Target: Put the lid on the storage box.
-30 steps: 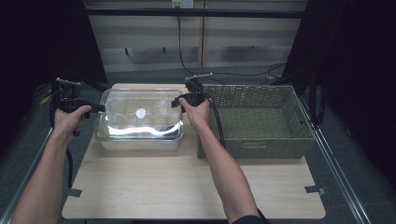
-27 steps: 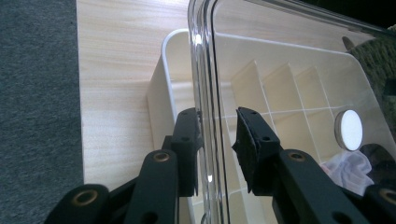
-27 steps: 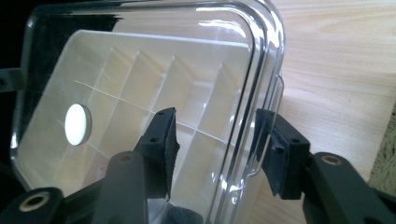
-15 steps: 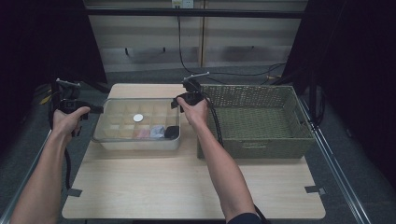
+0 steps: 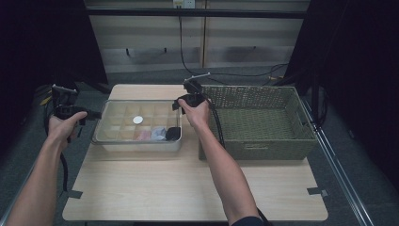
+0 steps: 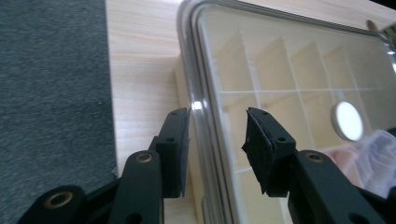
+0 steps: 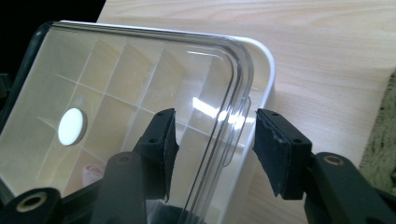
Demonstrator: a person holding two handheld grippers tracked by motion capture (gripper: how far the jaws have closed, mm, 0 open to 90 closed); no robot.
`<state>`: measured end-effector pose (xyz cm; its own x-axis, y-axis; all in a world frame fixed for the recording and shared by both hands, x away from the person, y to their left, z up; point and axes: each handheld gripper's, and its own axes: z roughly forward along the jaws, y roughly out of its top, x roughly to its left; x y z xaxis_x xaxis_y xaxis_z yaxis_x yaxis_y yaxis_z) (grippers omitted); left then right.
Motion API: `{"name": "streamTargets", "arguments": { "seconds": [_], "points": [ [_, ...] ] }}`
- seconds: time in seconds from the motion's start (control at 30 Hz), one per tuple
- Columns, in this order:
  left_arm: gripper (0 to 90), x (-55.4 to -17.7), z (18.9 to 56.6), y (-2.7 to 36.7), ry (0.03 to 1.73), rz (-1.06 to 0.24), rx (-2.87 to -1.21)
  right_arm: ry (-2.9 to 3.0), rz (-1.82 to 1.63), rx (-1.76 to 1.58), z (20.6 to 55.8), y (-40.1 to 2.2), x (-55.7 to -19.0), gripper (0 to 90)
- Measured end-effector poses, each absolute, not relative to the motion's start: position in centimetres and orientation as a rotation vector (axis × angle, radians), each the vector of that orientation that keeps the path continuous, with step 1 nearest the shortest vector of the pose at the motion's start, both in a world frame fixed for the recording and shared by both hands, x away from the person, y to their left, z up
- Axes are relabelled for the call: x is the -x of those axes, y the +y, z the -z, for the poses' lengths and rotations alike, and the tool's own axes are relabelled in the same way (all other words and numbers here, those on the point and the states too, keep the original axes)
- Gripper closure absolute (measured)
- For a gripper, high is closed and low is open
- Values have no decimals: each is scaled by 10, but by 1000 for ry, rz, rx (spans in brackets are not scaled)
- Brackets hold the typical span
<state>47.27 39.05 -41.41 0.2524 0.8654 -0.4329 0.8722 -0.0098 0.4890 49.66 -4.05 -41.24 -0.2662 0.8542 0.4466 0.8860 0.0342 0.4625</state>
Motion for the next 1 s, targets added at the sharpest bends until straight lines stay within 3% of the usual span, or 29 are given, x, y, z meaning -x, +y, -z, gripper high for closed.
{"name": "streamTargets", "arguments": {
  "seconds": [0.37,0.8,1.0],
  "points": [
    [496,-466,424,389,1592,72,-1866,-2218,1038,1879,413,-41,-497,468],
    [573,-468,424,376,1567,105,-1900,-2258,962,1889,416,-36,-499,450],
    [586,-473,423,373,1590,86,-1889,-2271,901,1921,416,-34,-501,545]
  ]
}}
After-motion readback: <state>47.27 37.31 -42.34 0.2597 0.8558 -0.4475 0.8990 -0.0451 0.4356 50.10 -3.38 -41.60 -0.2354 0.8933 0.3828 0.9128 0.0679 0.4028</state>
